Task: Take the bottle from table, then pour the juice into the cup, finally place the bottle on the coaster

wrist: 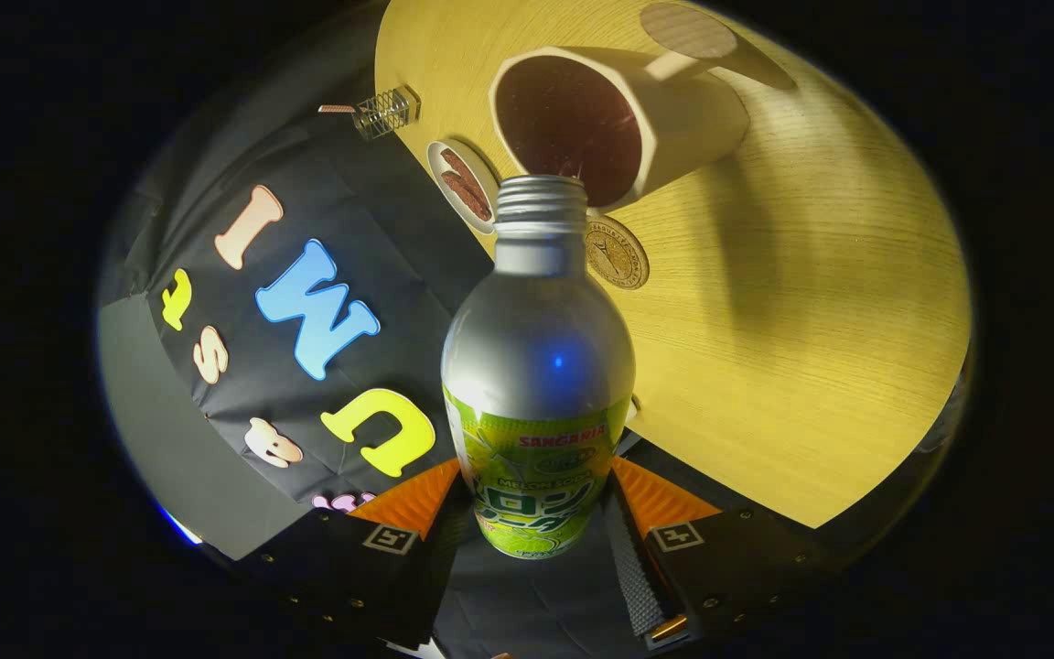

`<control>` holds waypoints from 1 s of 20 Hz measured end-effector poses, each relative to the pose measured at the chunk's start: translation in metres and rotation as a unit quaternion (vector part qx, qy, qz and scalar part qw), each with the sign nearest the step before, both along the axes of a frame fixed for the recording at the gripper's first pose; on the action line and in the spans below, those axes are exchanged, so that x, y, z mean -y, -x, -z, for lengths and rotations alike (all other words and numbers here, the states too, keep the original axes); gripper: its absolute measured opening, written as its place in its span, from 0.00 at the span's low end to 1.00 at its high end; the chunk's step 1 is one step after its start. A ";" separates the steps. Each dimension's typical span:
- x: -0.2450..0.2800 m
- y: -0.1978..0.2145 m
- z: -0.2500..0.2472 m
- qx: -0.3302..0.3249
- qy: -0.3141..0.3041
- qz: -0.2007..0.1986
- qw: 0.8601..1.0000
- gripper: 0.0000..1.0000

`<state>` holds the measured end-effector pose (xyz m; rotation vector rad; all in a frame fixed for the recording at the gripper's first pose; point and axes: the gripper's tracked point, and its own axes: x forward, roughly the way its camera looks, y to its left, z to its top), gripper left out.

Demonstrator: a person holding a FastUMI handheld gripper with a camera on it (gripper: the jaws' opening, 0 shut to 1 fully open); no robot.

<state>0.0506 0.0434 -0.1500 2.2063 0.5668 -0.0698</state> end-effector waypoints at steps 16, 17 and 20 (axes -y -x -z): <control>0.012 -0.002 -0.015 -0.021 -0.044 -0.002 0.999 0.77; 0.011 -0.001 -0.014 -0.023 -0.044 -0.004 0.999 0.77; 0.012 0.000 -0.013 -0.024 -0.038 -0.009 0.999 0.77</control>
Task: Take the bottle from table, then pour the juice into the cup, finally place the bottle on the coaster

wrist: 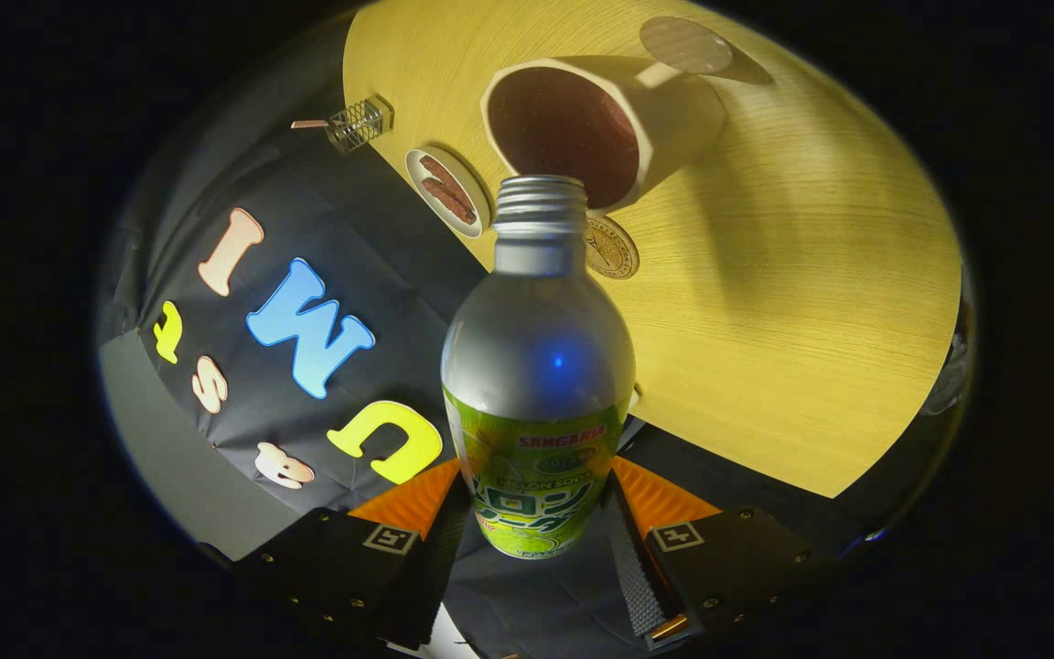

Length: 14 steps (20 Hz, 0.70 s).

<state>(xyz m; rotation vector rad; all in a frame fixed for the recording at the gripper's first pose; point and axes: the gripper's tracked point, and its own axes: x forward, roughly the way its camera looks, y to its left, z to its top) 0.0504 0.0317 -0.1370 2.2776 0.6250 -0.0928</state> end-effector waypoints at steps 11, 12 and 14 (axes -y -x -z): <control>-0.008 0.010 0.032 -0.002 0.093 -0.035 0.995 0.77; -0.010 0.012 0.036 -0.002 0.105 -0.042 0.994 0.77; -0.012 0.017 0.042 -0.001 0.133 -0.053 0.990 0.77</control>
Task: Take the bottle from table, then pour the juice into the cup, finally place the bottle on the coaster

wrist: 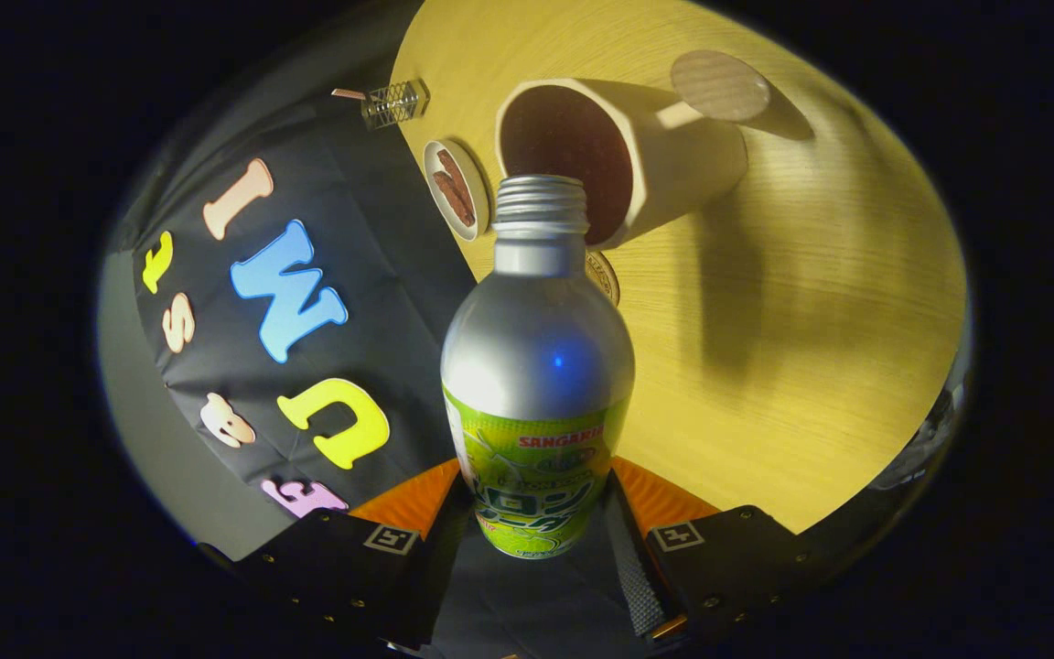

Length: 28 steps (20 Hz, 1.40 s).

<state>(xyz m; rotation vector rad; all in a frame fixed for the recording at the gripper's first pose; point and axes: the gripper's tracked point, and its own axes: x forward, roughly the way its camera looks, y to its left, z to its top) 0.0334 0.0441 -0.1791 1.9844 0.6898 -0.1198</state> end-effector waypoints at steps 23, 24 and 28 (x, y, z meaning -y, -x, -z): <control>0.000 0.029 0.073 0.040 0.430 -0.135 0.892 0.77; 0.000 0.028 0.074 0.043 0.451 -0.138 0.881 0.77; 0.007 0.025 0.081 0.037 0.527 -0.154 0.835 0.77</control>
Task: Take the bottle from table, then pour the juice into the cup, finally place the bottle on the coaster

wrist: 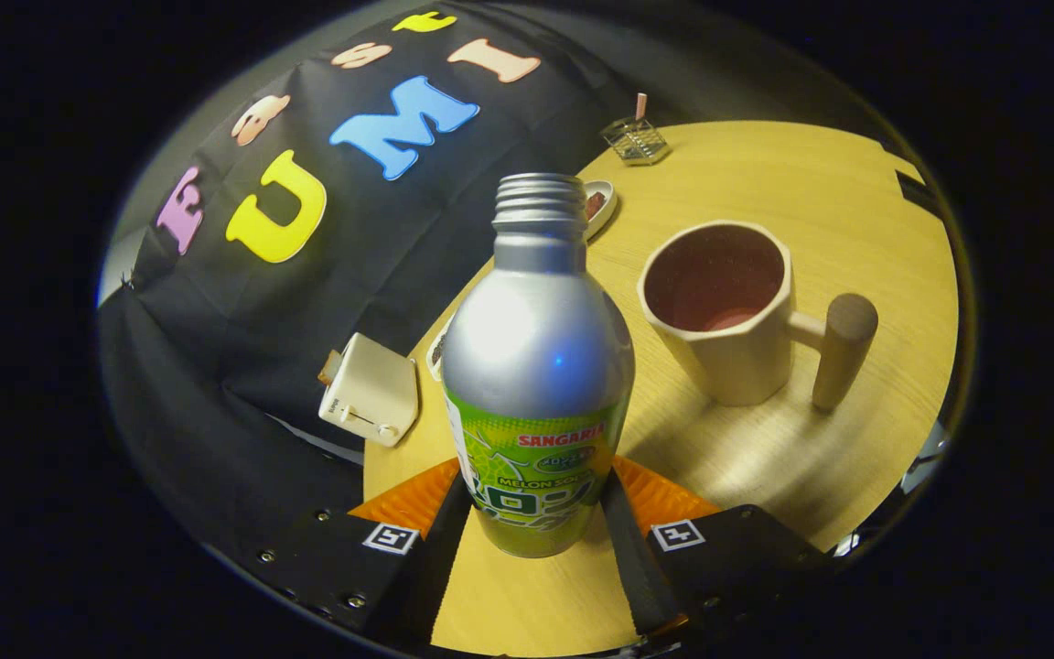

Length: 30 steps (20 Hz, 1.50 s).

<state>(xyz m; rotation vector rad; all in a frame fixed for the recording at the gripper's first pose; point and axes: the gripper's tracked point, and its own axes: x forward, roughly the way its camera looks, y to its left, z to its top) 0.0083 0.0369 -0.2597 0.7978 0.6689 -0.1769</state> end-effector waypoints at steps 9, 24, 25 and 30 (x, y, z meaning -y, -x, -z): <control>0.011 -0.016 -0.002 0.020 0.150 -0.020 0.988 0.77; 0.030 -0.100 0.000 0.043 0.304 -0.053 0.950 0.77; 0.030 -0.106 0.001 0.046 0.310 -0.055 0.948 0.77; 0.034 -0.134 0.007 0.046 0.351 -0.071 0.932 0.78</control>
